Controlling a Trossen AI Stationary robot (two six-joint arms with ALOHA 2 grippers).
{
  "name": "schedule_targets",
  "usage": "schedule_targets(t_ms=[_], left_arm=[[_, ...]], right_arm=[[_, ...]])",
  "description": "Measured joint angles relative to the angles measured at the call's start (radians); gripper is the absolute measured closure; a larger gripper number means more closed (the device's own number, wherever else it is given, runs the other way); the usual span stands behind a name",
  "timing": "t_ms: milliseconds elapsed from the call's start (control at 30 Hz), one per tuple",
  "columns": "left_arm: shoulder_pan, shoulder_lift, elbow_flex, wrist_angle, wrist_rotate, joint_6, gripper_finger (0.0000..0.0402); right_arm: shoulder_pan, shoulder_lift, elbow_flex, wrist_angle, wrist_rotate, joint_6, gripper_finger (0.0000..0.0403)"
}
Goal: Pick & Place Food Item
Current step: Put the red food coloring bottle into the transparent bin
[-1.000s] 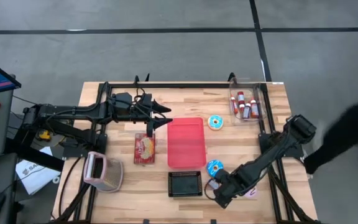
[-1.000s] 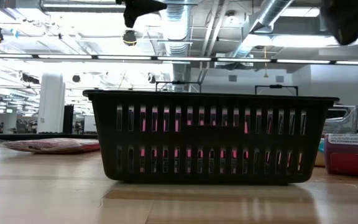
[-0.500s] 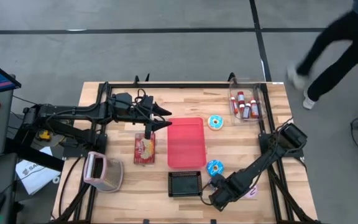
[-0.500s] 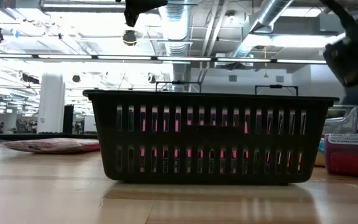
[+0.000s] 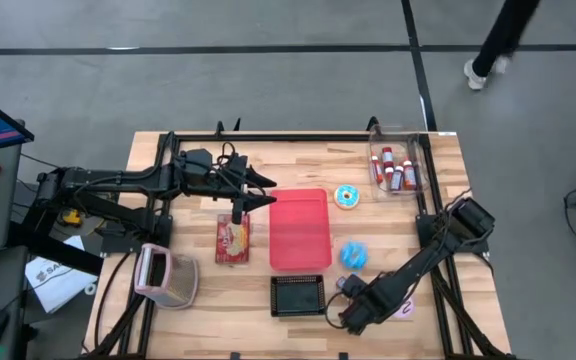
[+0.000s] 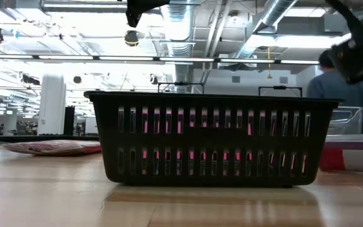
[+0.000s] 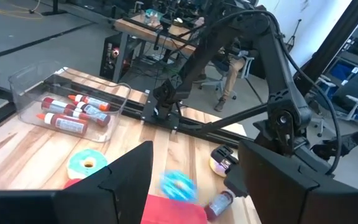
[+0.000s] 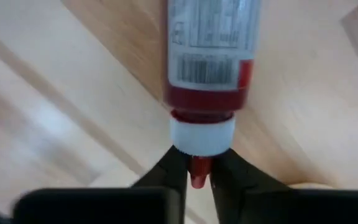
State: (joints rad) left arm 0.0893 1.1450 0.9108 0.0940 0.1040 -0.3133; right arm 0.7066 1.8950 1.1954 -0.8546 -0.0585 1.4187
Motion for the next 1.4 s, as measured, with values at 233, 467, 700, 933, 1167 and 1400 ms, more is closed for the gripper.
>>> schedule_targets(t_ms=[233, 467, 700, 933, 1167, 1400], left_arm=[[0.0, 0.0, 0.0, 0.002, -0.001, -0.003, 0.017], [0.0, 0.0, 0.0, 0.003, -0.007, -0.002, 0.017], [0.0, 0.0, 0.0, 0.006, -0.056, 0.022, 0.017], [0.009, 0.0, 0.0, 0.02, -0.068, 0.025, 0.017], [0.009, 0.0, 0.0, 0.02, -0.073, 0.025, 0.017], [0.001, 0.0, 0.0, 0.019, -0.074, 0.021, 0.017]], right_arm=[[0.0, -0.127, 0.0, -0.039, 0.027, 0.053, 0.0366], [0.0, -0.328, 0.009, -0.06, 0.165, 0.173, 0.0372], [-0.2, -0.471, 0.029, -0.347, 0.397, 0.231, 0.0372], [-0.631, -0.502, 0.028, -0.551, 0.502, 0.068, 0.0372], [-1.037, -0.501, 0.024, -0.529, 0.504, -0.269, 0.0372], [-1.352, -0.5, -0.048, -0.382, 0.328, -0.568, 0.0372]])
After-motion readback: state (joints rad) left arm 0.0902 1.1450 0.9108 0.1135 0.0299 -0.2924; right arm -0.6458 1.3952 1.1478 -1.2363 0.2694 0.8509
